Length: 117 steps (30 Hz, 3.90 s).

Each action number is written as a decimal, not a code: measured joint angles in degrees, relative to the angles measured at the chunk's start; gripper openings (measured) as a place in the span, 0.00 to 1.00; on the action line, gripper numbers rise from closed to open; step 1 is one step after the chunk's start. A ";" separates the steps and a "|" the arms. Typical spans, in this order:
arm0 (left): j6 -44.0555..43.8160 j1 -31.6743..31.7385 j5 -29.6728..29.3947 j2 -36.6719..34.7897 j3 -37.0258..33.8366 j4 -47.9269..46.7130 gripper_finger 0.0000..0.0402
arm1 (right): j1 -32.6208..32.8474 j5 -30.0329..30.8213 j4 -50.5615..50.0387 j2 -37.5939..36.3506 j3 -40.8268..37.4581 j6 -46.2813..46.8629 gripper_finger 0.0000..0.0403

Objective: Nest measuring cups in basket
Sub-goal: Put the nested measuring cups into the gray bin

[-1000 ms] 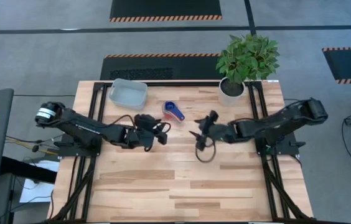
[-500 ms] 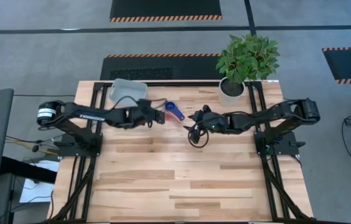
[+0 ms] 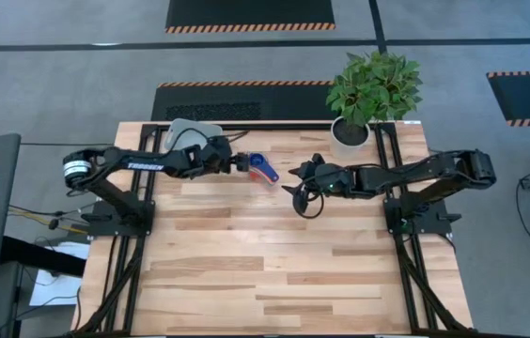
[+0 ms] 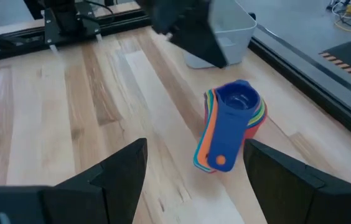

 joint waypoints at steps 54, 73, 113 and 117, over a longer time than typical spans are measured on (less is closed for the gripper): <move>3.38 4.71 4.73 14.70 9.42 -2.11 0.23 | 0.03 0.23 -6.82 -0.21 0.00 0.59 0.72; 5.71 3.10 6.50 14.01 16.62 -6.72 0.23 | 0.00 0.42 -8.17 -0.21 0.00 0.48 0.72; 2.97 24.32 -16.74 -21.41 -4.33 -17.37 0.23 | 1.13 1.86 -13.79 -0.19 -0.20 1.57 0.72; 0.62 25.21 -15.92 -21.34 -10.75 -8.80 0.23 | 0.53 1.86 -12.84 -0.19 -0.20 1.53 0.72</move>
